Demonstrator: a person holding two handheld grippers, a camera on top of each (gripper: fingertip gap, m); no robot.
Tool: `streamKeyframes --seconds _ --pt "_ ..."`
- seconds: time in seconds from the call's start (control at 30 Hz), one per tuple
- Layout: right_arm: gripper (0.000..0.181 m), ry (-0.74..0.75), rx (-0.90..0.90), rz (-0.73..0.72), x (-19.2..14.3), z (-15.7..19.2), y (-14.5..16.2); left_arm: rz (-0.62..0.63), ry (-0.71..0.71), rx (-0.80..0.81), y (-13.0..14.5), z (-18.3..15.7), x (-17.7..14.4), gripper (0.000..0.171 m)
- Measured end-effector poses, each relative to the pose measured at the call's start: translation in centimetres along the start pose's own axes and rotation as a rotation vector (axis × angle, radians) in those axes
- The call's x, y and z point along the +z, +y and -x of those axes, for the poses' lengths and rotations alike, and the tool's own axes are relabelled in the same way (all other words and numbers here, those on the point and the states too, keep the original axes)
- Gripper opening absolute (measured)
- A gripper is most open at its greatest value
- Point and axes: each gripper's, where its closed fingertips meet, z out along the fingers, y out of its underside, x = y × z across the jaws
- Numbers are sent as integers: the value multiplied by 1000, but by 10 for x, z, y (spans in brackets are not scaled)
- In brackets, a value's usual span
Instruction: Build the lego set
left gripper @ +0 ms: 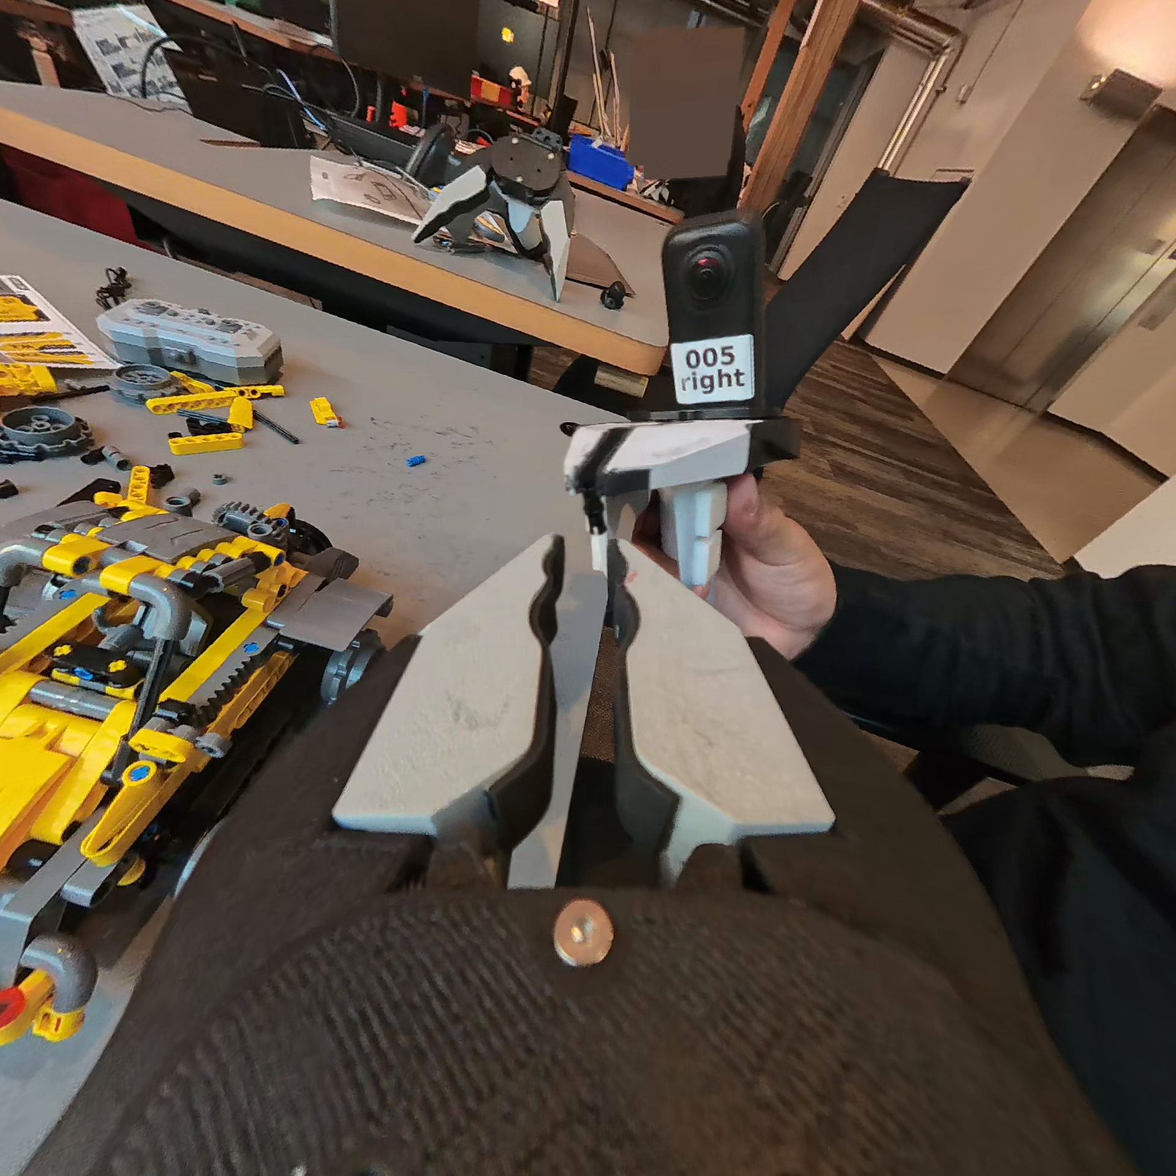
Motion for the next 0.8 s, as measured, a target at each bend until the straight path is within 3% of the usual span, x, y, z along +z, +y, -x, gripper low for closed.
streamKeyframes --seconds 0.3,0.47,0.57,0.67,0.8 --pt "4 39 -45 38 -2 -3 6 7 -5 42 0 2 0 1" --pt "2 114 -174 225 -12 -7 14 140 -182 294 15 19 -2 1" --pt "17 196 -271 348 -19 -15 20 175 -214 395 19 18 -1 1" --pt "3 201 -364 435 -23 -10 24 194 -220 476 24 14 2 1" --pt "13 192 -433 530 -23 -5 33 215 -207 528 29 9 5 1"
